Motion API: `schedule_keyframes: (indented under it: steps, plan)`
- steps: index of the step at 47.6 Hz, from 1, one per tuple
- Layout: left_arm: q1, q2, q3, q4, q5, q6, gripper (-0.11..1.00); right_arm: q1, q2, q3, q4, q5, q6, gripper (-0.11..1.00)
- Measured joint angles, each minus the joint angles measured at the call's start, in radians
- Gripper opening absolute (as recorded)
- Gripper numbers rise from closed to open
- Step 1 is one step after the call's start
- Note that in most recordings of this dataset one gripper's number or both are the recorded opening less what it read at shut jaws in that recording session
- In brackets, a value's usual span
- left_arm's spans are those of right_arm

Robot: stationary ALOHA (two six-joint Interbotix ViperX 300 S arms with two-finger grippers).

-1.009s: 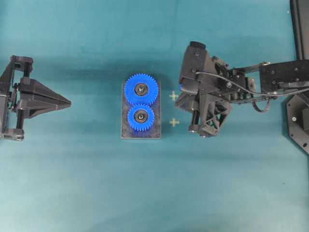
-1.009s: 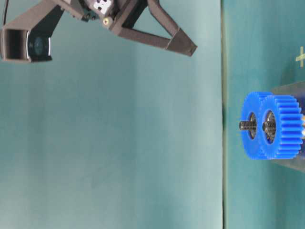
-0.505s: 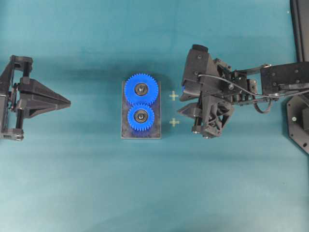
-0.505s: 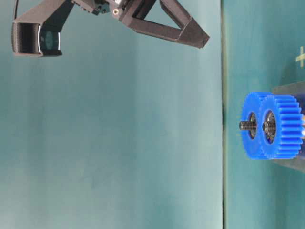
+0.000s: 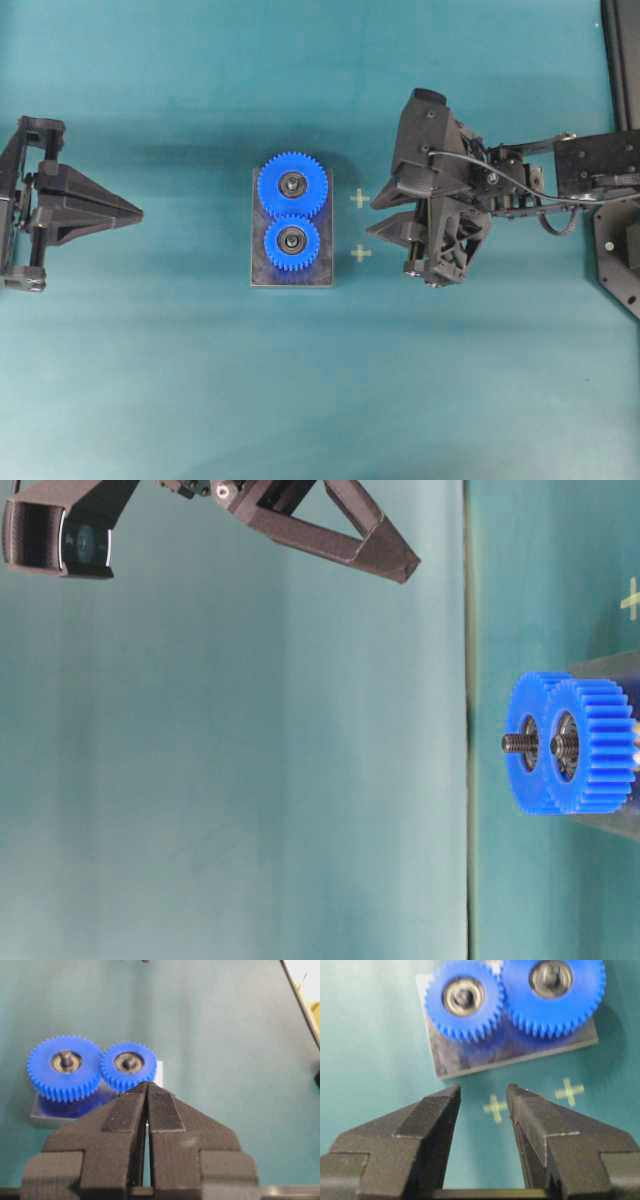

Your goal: Fit the small gear onto the shaft.

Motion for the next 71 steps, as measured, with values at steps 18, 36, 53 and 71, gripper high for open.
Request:
schedule_keyframes:
  steps: [18, 36, 53, 71]
  plan:
    - [0.000, 0.000, 0.008, 0.000, 0.000, -0.002, 0.00, 0.002, 0.000, 0.008, 0.003, -0.020, 0.002, 0.50]
    - [0.002, -0.002, 0.008, 0.000, 0.000, -0.002, 0.00, 0.002, 0.000, 0.009, 0.003, -0.031, 0.002, 0.50]
    - [0.005, -0.002, 0.014, 0.000, 0.000, -0.005, 0.00, 0.002, 0.002, 0.029, 0.005, -0.101, 0.002, 0.50]
    - [0.006, -0.003, 0.015, 0.000, 0.000, -0.005, 0.00, 0.002, 0.000, 0.038, 0.003, -0.106, 0.002, 0.50]
